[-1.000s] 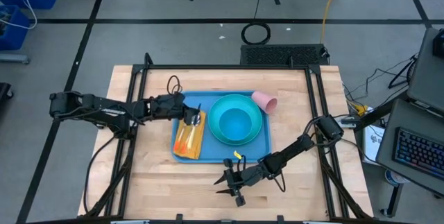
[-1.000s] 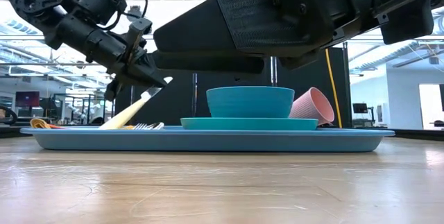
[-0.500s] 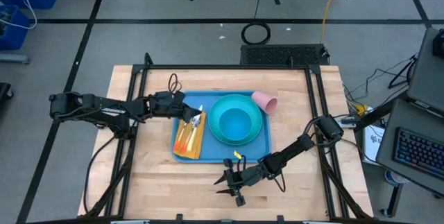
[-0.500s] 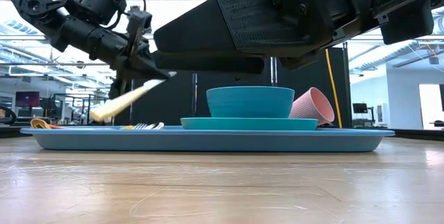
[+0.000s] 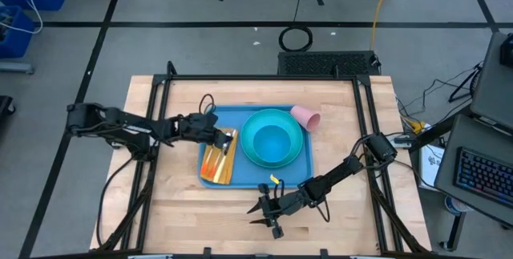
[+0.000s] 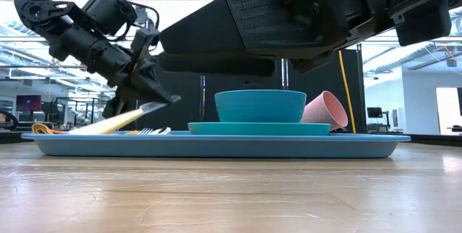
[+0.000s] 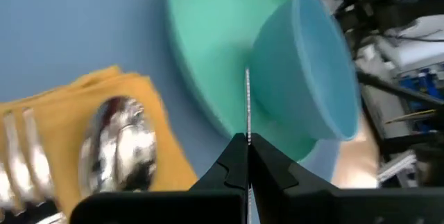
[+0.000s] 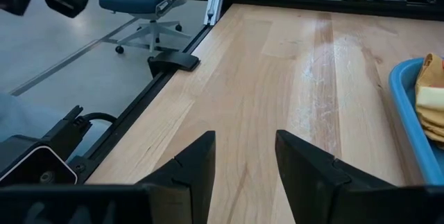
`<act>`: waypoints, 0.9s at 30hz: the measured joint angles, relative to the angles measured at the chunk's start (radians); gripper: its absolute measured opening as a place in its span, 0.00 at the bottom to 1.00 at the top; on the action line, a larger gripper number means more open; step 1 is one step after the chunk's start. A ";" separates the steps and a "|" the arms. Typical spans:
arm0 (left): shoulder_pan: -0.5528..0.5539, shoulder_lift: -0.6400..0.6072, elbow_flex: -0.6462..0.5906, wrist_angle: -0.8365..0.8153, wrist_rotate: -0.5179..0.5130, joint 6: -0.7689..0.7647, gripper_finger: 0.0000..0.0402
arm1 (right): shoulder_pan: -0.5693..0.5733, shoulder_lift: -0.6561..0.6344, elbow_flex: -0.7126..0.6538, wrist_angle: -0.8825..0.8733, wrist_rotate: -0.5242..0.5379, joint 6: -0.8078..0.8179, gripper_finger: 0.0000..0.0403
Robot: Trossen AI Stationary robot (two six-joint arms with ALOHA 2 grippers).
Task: Set up tray
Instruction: Put the yellow knife on the yellow table napkin
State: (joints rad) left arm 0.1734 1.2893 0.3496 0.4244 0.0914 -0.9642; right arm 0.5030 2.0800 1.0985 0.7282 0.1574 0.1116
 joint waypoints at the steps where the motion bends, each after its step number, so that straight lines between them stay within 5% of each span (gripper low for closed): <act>1: 0.000 0.011 0.000 -0.002 -0.006 0.000 0.01 | 0.000 0.000 0.000 0.000 0.000 0.000 0.35; 8: 0.014 0.108 0.001 0.140 -0.011 -0.004 0.01 | 0.001 0.000 0.000 0.000 -0.001 0.000 0.35; 27: 0.023 0.232 0.002 0.154 -0.044 -0.015 0.03 | 0.001 0.000 0.000 -0.007 -0.001 0.000 0.35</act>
State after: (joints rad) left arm 0.1959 1.5211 0.3512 0.5785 0.0479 -0.9794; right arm 0.5037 2.0800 1.0985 0.7212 0.1562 0.1116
